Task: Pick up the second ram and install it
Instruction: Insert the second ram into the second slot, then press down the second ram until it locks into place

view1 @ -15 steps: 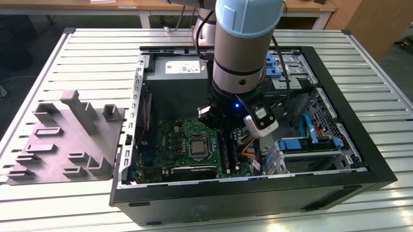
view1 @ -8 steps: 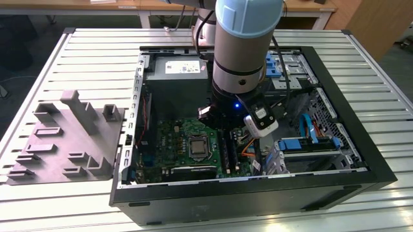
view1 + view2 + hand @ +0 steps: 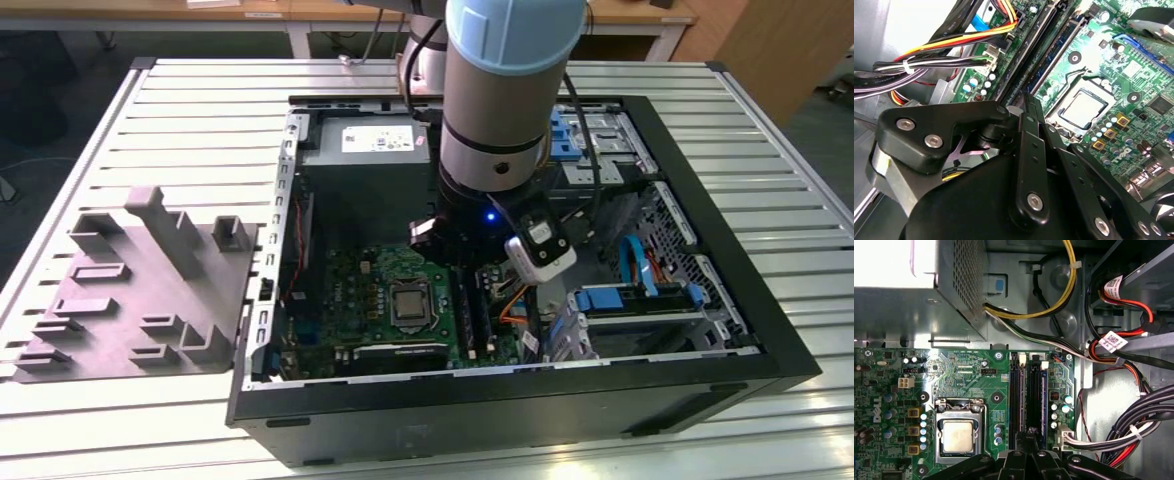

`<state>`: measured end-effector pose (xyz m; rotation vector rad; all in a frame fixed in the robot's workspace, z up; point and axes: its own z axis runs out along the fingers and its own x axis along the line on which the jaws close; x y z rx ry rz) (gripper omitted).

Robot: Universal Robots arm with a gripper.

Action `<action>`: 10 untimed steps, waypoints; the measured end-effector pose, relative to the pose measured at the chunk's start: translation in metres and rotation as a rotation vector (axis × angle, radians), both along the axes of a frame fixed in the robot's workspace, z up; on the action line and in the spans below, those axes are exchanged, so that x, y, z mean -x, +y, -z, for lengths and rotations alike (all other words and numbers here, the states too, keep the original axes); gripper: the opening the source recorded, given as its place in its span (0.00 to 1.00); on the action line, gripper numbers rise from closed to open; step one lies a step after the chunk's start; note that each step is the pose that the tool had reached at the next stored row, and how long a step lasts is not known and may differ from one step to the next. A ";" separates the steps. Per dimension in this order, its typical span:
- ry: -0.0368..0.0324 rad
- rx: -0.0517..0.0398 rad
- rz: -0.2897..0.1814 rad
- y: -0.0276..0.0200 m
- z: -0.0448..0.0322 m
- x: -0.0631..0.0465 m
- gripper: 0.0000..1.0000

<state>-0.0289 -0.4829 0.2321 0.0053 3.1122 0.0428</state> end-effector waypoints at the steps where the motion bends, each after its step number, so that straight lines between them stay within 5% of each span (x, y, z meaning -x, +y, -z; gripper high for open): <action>1: 0.0000 0.0000 0.000 0.0000 0.0000 0.000 0.10; 10: -0.0017 0.0002 0.000 0.0000 -0.0001 0.003 0.10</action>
